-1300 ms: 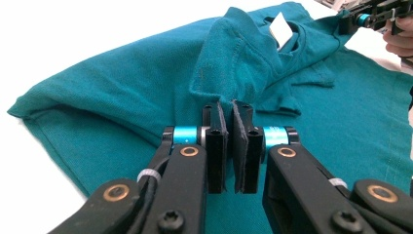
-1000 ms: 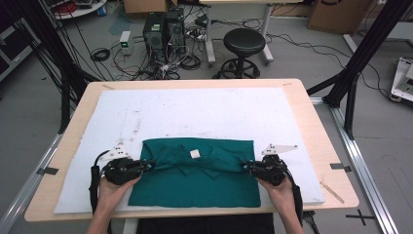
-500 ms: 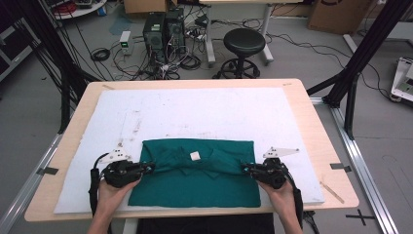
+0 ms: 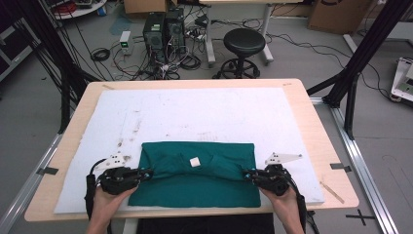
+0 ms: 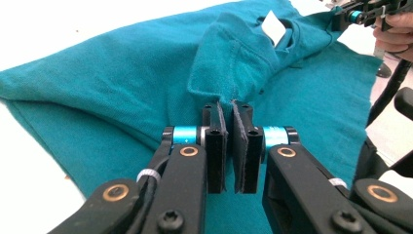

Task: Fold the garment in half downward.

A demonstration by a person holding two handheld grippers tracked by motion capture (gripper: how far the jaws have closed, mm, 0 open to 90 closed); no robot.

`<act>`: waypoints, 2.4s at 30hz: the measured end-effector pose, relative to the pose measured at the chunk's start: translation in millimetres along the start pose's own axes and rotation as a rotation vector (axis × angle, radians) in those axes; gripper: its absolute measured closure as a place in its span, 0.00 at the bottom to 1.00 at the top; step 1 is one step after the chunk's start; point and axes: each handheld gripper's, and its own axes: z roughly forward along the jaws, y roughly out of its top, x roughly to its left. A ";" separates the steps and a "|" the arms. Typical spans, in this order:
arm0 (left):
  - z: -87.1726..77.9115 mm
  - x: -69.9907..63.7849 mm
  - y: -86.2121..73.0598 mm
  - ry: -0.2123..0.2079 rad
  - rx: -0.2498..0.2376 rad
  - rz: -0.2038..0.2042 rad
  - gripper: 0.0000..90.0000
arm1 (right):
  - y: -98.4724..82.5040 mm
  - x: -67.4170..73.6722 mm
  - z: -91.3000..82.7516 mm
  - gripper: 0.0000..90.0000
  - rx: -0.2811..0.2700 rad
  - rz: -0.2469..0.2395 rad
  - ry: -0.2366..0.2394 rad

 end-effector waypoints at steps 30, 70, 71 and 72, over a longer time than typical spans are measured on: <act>37.2 7.9 23.4 -0.052 0.085 -0.040 0.87 | 25.6 -3.2 41.5 0.81 0.092 0.053 0.059; 9.7 -35.1 4.3 -0.167 0.106 0.036 0.84 | 2.3 37.4 12.9 0.76 0.093 -0.036 0.185; 9.7 -35.1 4.3 -0.167 0.106 0.036 0.80 | 3.4 37.6 10.4 0.75 0.076 -0.032 0.186; 8.0 -35.3 5.9 -0.154 0.092 0.039 0.78 | 4.8 37.7 8.8 0.72 0.063 -0.027 0.187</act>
